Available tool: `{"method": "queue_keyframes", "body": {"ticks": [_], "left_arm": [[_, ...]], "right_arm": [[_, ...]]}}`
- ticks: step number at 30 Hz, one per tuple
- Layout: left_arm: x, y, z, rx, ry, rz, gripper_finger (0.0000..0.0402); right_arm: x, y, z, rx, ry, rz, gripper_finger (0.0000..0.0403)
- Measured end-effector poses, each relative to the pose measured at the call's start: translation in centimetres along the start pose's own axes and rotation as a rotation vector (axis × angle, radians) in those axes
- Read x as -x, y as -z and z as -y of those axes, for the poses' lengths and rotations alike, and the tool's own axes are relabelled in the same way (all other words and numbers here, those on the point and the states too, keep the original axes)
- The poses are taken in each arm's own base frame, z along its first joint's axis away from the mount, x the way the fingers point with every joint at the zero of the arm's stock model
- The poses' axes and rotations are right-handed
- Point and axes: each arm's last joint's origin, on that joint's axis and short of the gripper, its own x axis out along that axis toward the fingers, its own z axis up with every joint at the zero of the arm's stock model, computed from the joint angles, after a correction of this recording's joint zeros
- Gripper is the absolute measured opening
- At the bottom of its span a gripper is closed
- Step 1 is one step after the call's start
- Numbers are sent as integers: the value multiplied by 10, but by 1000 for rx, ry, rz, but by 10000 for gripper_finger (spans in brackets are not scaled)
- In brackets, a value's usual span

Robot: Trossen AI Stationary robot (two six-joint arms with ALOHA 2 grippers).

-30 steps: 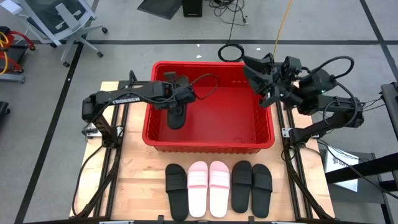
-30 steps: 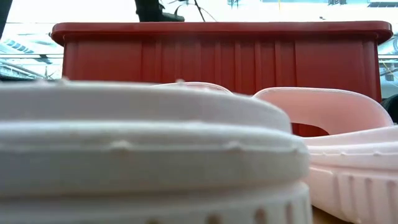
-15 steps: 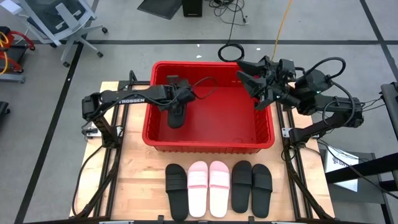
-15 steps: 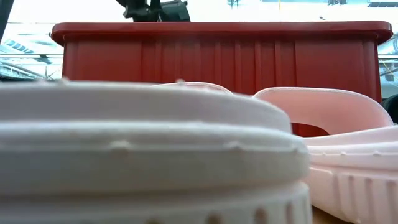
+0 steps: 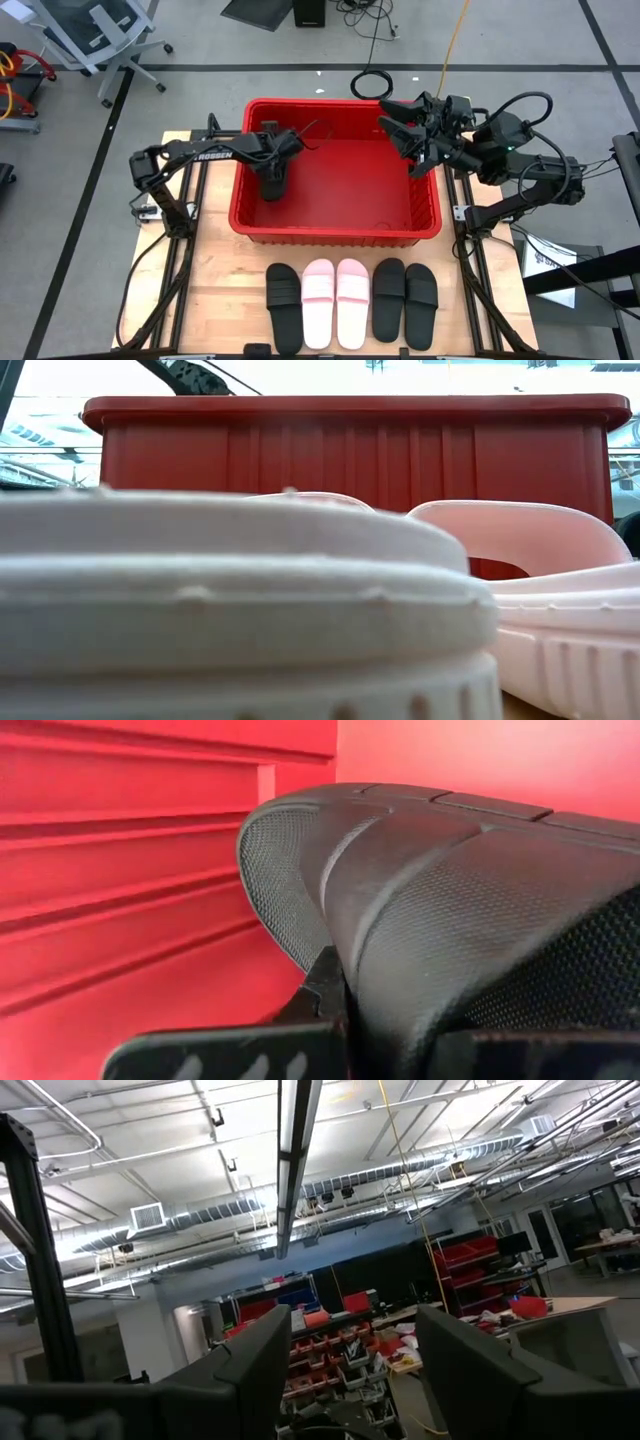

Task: Pick and place slides into bin
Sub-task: Put the black slides into the red bin

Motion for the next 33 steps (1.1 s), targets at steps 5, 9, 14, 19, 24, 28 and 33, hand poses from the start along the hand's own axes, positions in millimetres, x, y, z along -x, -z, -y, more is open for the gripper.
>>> {"method": "queue_keyframes", "body": {"ticks": [5, 9, 14, 19, 24, 28, 33], "left_arm": [[-10, 5, -5, -15, 5, 9, 0], [-16, 6, -10, -45, -6, 32, 0], [-21, 9, -17, -66, 24, 65, 0], [-28, 11, -19, -61, 59, 68, 1], [-38, 9, -14, -70, 100, 67, 1], [-47, 8, -8, -94, 114, 37, 3], [-55, 7, -2, -143, 124, 14, 18]], "right_arm": [[0, 0, 0, 0, 0, 0, 205], [0, 0, 0, 0, 1, 2, 205], [0, 0, 0, -9, 2, 5, 205], [0, 0, 0, -27, 2, 5, 205], [0, -1, 0, -27, 2, 5, 205], [0, -1, 0, -26, 2, 5, 205], [0, -1, 0, -27, 2, 5, 205]]}}
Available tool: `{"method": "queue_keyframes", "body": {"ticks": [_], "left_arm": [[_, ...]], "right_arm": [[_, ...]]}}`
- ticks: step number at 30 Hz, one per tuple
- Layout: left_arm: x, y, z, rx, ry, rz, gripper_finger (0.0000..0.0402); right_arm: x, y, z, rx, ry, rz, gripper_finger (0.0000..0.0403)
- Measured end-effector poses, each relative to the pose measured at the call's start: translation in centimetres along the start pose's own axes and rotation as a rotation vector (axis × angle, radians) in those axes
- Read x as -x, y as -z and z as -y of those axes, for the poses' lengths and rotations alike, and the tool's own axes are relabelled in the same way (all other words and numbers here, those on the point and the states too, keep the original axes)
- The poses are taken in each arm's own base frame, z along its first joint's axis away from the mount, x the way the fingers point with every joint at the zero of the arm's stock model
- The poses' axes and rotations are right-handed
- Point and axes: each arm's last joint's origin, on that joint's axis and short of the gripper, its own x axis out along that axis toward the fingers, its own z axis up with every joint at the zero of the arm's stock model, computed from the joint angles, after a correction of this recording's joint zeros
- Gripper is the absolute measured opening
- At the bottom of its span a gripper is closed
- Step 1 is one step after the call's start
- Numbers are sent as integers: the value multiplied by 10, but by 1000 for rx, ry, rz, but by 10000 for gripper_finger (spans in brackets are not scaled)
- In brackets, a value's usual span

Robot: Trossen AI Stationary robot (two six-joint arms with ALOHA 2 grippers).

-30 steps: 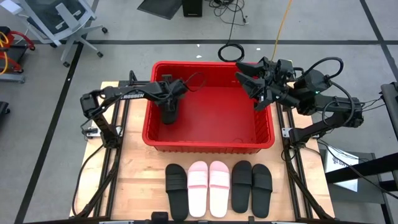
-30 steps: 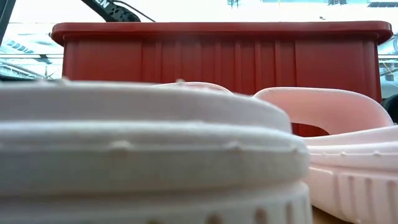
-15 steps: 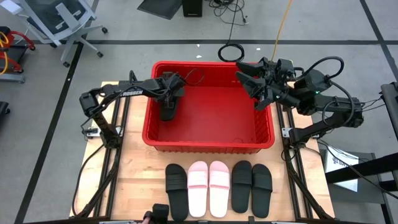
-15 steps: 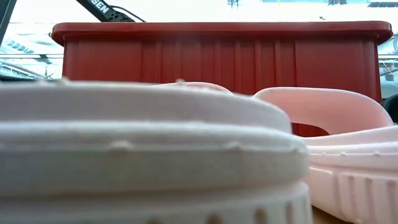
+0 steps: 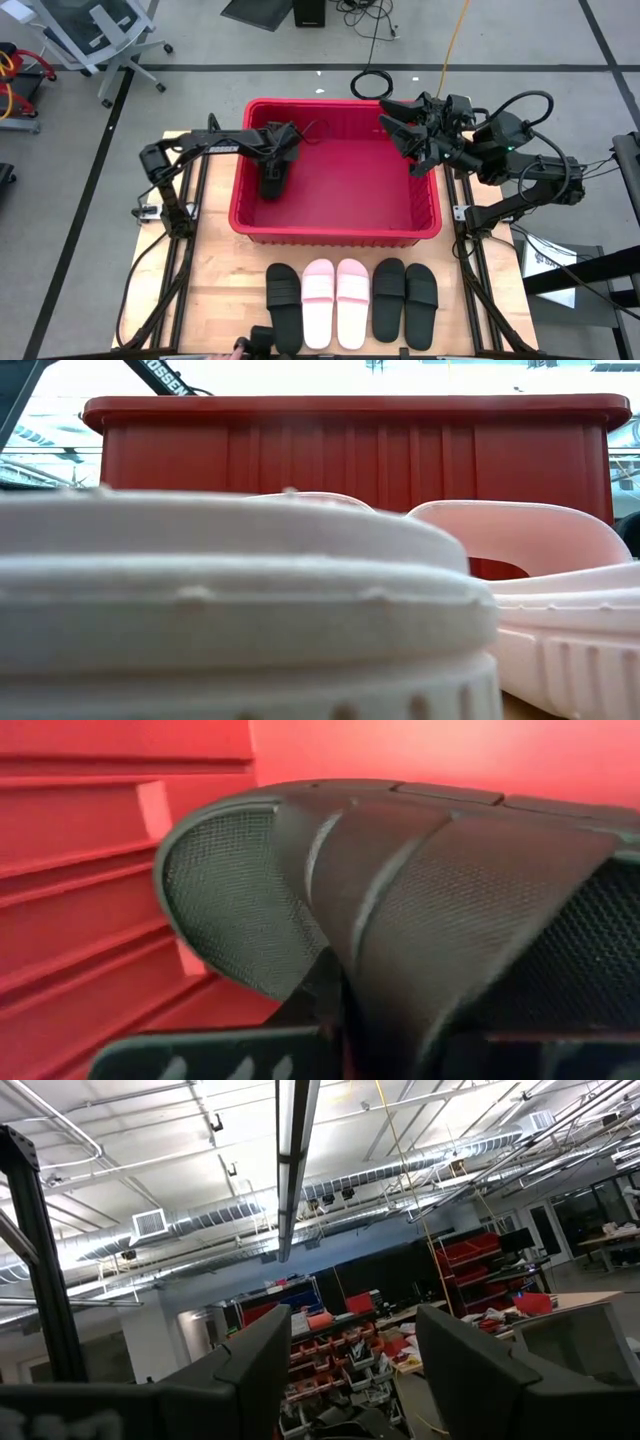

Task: Pick and place slides into bin
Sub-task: Put the black slides into the red bin

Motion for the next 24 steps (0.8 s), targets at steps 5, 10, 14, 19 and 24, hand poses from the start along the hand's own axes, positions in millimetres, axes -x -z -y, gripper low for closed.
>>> {"method": "queue_keyframes", "body": {"ticks": [5, 10, 14, 19, 24], "left_arm": [[-1, -1, 0, -24, -2, 3, 14], [-2, 0, 0, -30, -2, 2, 13], [-2, 0, 0, -23, 0, 2, 36], [-2, 0, 1, -23, 10, -1, 87], [0, -1, 4, 6, 14, -15, 146]], "right_arm": [[0, 0, 0, 0, 0, 0, 205], [0, 0, 0, 0, 0, 0, 205], [0, 0, 0, -4, 0, 1, 205], [0, 0, 0, -5, -1, 0, 205], [0, 0, 0, -5, -2, -1, 205]]}}
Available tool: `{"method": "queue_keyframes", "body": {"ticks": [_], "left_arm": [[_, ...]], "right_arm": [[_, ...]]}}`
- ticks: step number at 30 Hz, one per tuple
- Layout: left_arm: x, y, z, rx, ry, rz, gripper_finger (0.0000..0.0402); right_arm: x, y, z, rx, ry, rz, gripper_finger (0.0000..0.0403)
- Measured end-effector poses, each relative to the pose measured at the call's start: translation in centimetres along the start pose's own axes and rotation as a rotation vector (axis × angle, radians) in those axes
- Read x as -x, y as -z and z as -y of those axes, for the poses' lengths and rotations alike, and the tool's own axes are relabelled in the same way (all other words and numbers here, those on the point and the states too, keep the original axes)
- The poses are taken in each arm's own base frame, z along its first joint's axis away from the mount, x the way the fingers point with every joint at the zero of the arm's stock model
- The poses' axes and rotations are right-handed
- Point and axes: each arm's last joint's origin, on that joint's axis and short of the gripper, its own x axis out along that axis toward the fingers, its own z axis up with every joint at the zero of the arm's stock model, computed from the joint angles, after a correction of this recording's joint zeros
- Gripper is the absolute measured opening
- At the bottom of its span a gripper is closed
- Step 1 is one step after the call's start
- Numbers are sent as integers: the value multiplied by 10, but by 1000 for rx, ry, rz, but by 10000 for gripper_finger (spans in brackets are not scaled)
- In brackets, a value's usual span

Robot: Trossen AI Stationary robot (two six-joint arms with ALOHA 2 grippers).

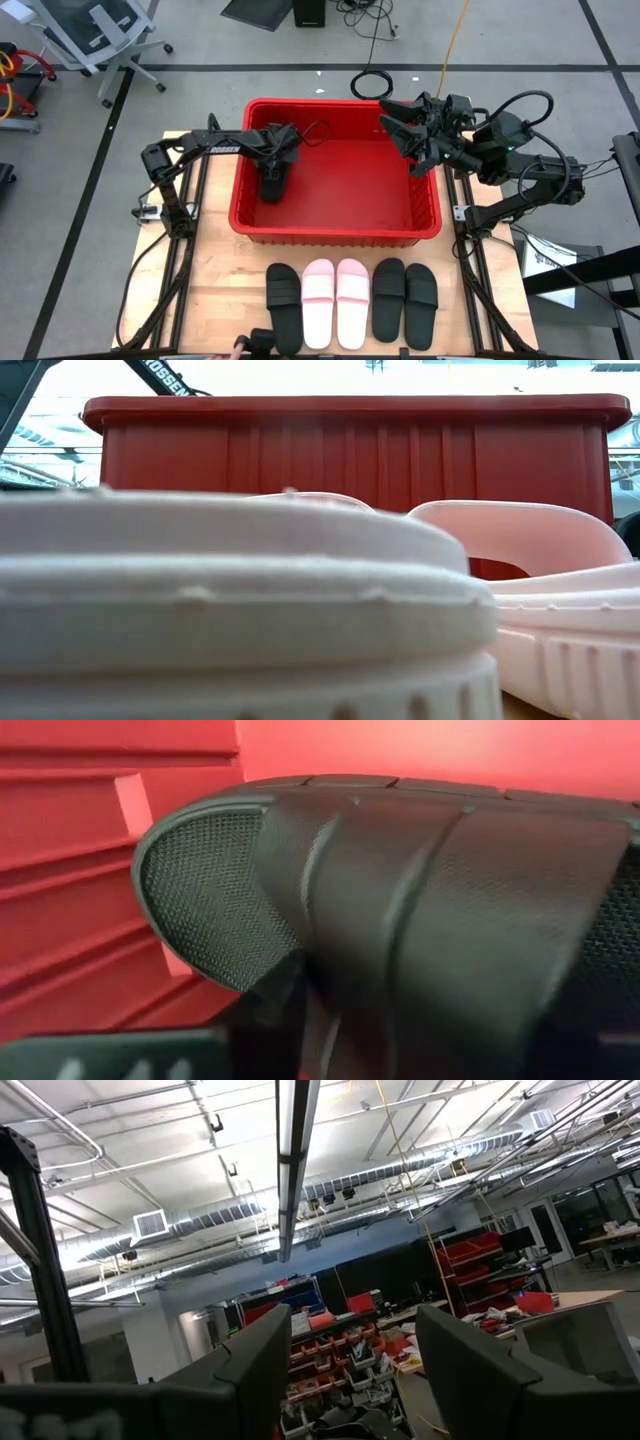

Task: Pick and place slides into bin
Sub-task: Put the black slides into the red bin

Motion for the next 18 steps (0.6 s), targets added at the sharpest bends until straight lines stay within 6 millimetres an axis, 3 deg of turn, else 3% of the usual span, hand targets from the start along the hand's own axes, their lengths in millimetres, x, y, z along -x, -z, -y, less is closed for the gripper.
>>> {"method": "queue_keyframes", "body": {"ticks": [8, 18], "left_arm": [[5, -1, 3, 41, 9, -3, 206], [14, -6, 14, 25, 12, -10, 225]], "right_arm": [[0, 0, 0, -1, -3, -1, 205], [2, 2, -7, -9, -29, -17, 205]]}}
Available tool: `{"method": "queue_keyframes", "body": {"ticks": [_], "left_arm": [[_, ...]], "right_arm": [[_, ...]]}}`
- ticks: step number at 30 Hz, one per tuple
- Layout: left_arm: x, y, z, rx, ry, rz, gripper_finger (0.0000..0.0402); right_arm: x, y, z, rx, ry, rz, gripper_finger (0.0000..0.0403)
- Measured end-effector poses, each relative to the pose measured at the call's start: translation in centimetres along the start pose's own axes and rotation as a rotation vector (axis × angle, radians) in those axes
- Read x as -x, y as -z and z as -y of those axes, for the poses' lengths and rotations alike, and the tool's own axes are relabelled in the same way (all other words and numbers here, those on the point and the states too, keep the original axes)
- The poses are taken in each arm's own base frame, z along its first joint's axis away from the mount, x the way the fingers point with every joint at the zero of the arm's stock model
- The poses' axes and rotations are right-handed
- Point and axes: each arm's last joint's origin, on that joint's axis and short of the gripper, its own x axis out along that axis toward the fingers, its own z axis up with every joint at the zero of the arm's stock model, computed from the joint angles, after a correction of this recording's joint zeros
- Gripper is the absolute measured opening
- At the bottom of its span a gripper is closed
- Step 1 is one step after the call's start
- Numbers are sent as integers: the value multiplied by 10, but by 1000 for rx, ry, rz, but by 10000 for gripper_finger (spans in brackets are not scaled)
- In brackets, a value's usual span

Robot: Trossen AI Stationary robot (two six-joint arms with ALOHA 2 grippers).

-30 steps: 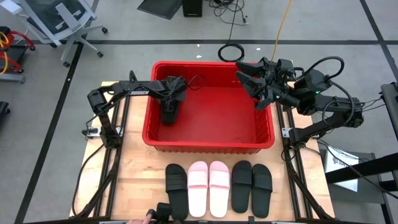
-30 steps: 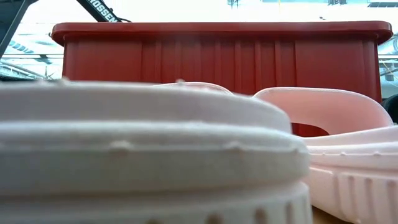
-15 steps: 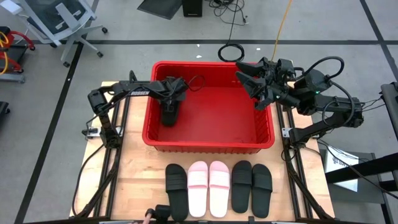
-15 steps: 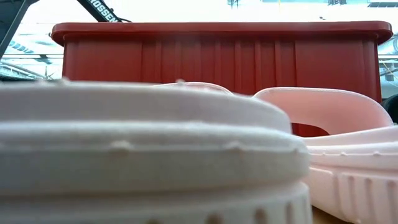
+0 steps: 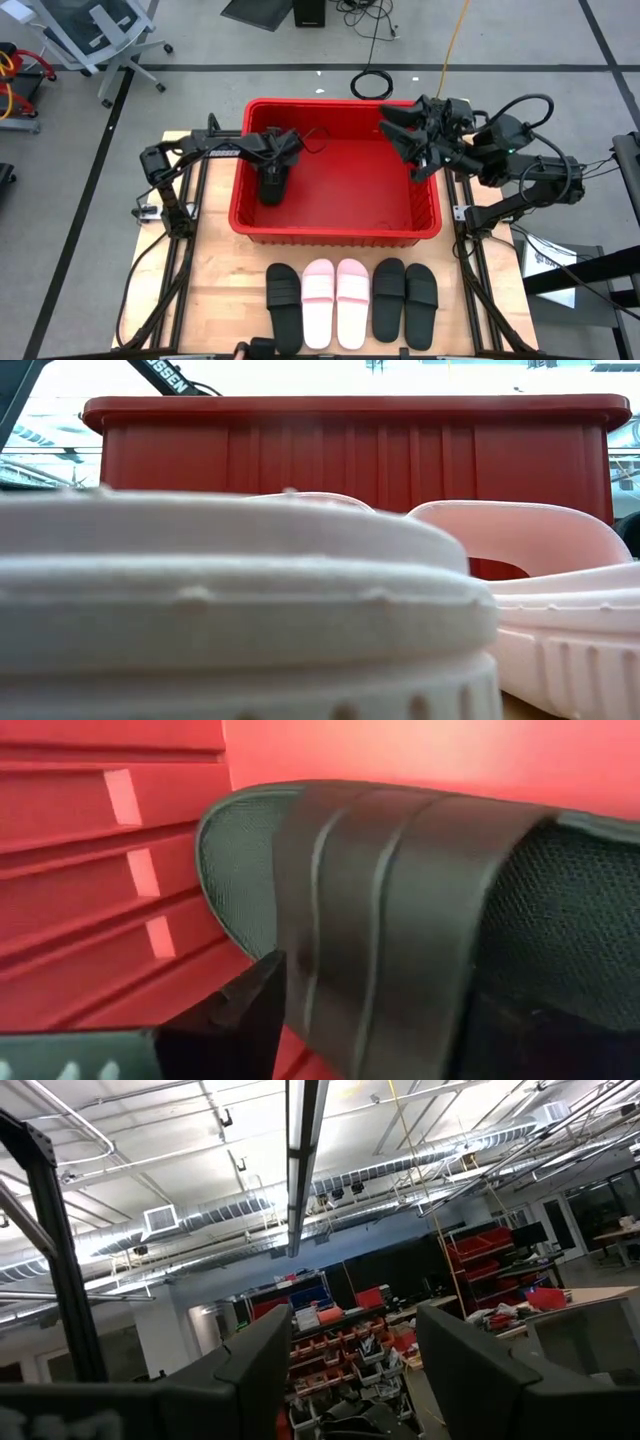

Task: Pick and place slides into bin
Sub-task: Put the black slides into the red bin, then put the black slide into the red bin

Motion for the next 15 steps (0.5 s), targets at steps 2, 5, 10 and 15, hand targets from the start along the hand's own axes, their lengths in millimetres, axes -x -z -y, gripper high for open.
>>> {"method": "queue_keyframes", "body": {"ticks": [2, 5, 10, 15], "left_arm": [[2, -2, 3, -3, -8, -6, 225], [4, -4, 7, -10, -17, -9, 226], [13, -7, 15, -1, -12, -8, 226], [31, -9, 18, 35, -39, 35, 226]], "right_arm": [[0, 0, -2, -3, -7, -2, 205], [1, 1, -3, -6, -13, -5, 205], [2, 2, -7, -13, -26, -10, 205], [0, 6, -10, -17, -37, -24, 205]]}}
